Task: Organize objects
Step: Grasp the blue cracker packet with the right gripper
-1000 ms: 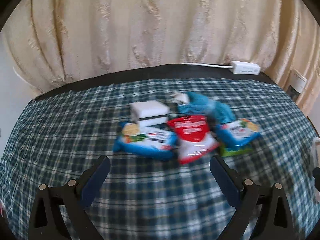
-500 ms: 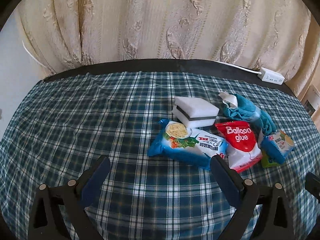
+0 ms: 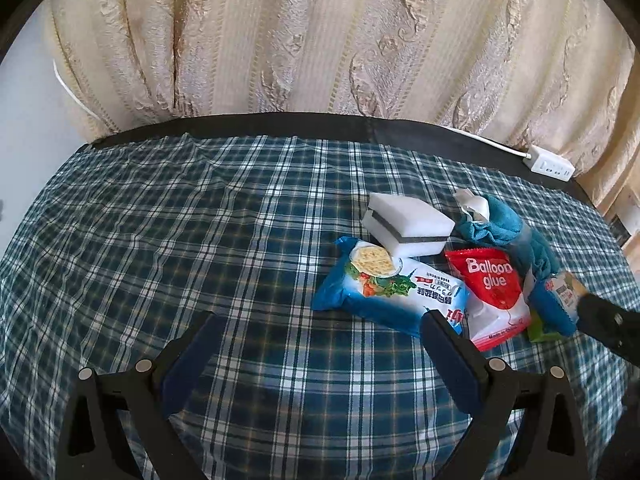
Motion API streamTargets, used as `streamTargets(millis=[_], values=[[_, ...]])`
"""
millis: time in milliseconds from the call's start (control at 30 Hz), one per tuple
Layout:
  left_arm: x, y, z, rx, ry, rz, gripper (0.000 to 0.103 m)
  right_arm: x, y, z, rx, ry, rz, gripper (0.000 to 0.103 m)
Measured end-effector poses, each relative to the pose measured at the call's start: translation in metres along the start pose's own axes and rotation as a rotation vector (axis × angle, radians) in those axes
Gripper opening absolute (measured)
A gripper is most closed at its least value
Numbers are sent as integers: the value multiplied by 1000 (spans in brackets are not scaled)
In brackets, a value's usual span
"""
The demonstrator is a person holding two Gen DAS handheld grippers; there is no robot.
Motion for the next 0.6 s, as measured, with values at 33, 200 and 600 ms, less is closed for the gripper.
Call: streamTargets(millis=[33, 200, 600], values=[[0, 0, 0, 0, 3, 1, 102, 0, -3, -3, 4, -2, 6, 68], [-3, 1, 0, 0, 19, 3, 102, 4, -20, -18, 13, -5, 41, 68], [-3, 2, 0, -4, 17, -1, 102, 3, -25, -18, 102, 122, 162, 68]])
Point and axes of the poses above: each gripper's, at about its wrist camera, not at the fingertips, and y roughly against the way its jaws point, x to its right, z to its underside, the point moved 8 cm from there along -y, roughly the way its jaws point, and after that the axes turned 12 degrees about -y, right-handed, at the moved point
